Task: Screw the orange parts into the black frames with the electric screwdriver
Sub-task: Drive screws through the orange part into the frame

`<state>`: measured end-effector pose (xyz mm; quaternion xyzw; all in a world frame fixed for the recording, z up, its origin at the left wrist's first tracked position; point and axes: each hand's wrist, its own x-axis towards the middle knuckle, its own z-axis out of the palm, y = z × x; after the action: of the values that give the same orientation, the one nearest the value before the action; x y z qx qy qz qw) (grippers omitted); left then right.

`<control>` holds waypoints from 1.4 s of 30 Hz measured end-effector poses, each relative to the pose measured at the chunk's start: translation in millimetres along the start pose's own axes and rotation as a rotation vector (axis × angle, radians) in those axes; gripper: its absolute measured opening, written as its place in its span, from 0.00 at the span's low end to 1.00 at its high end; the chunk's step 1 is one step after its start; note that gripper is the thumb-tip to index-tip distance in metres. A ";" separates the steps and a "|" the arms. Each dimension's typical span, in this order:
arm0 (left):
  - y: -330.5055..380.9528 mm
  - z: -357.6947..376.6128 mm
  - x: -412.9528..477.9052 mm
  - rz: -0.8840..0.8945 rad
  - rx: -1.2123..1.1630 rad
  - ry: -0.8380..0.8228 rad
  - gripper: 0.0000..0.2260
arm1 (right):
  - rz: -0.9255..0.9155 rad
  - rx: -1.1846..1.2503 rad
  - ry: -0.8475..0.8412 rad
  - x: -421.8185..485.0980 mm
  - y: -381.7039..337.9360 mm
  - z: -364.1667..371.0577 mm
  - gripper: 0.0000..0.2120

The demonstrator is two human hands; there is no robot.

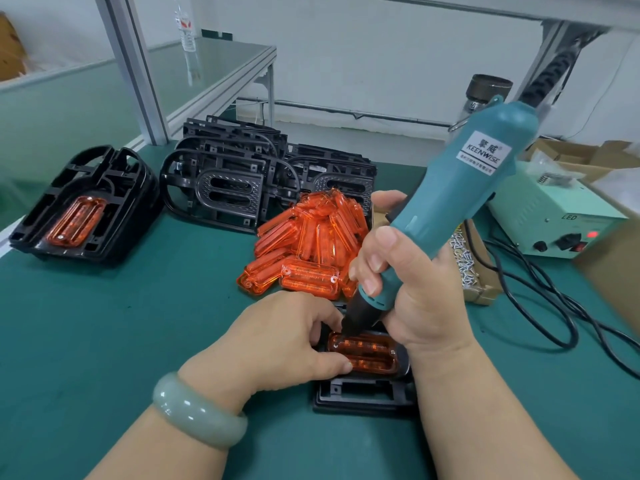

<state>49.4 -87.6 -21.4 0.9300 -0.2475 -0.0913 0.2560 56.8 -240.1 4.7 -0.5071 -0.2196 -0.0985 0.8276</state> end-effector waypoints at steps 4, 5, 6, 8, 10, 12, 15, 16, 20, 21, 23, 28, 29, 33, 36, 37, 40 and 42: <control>1.9 0.0 -1.1 -0.006 0.010 0.003 0.11 | -0.009 -0.005 0.001 0.3 0.7 1.4 0.10; 2.3 0.0 -1.3 -0.010 0.012 0.005 0.11 | -0.008 -0.006 -0.005 0.3 0.7 1.5 0.09; 2.9 -0.3 -1.4 -0.013 0.010 0.005 0.11 | -0.005 -0.008 -0.013 0.2 0.6 1.7 0.09; 4.8 -1.7 -1.8 -0.006 0.012 0.005 0.12 | 0.001 -0.020 -0.028 -0.2 0.2 2.6 0.09; 6.4 -2.8 -2.2 -0.004 0.013 0.014 0.15 | -0.012 -0.050 -0.027 0.0 0.2 4.8 0.10; 6.7 -2.8 -2.4 -0.009 0.006 0.013 0.16 | -0.018 -0.064 -0.009 0.4 0.6 6.5 0.13; 6.6 -3.4 -2.1 -0.006 0.003 0.011 0.16 | 0.007 -0.050 0.016 1.8 0.5 5.5 0.18; 7.1 -3.6 -2.1 -0.004 0.000 0.011 0.16 | 0.007 -0.047 0.021 1.9 0.5 5.0 0.19; 9.0 -3.6 -2.8 0.000 0.006 0.012 0.16 | 0.000 -0.033 0.024 0.6 2.0 4.5 0.12; 9.1 -3.7 -2.6 -0.003 0.008 0.014 0.16 | 0.002 -0.027 0.017 0.0 2.3 4.4 0.09; 8.7 -3.7 -1.9 -0.008 0.009 0.018 0.16 | 0.011 -0.019 0.004 -1.2 1.9 4.2 0.07; 7.7 -3.4 -2.2 -0.006 0.001 0.014 0.17 | -0.008 -0.011 -0.022 -3.6 0.9 2.6 0.08; 7.7 -3.3 -1.9 -0.006 0.005 0.013 0.16 | -0.010 -0.014 -0.010 -3.1 0.7 2.9 0.09; 5.8 -3.0 -0.9 -0.024 0.001 0.001 0.12 | -0.014 -0.025 0.016 -0.8 -0.9 2.5 0.14; 4.6 -3.5 -0.8 -0.035 -0.006 -0.010 0.13 | -0.005 0.011 0.021 -1.0 -1.7 -0.1 0.14; 4.7 -3.8 -0.8 -0.037 -0.006 -0.014 0.13 | -0.002 0.022 0.019 -1.1 -1.8 -0.6 0.15; 5.1 -4.8 -0.9 -0.042 -0.006 -0.020 0.13 | -0.003 0.031 0.020 -1.6 -2.1 -1.5 0.14; 5.4 -5.4 -1.0 -0.046 -0.005 -0.024 0.13 | -0.005 0.029 0.030 -2.4 -2.3 -2.1 0.10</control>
<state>48.0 -88.8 -14.0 0.9335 -0.2289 -0.1091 0.2534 54.3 -243.2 4.5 -0.4930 -0.2099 -0.1050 0.8378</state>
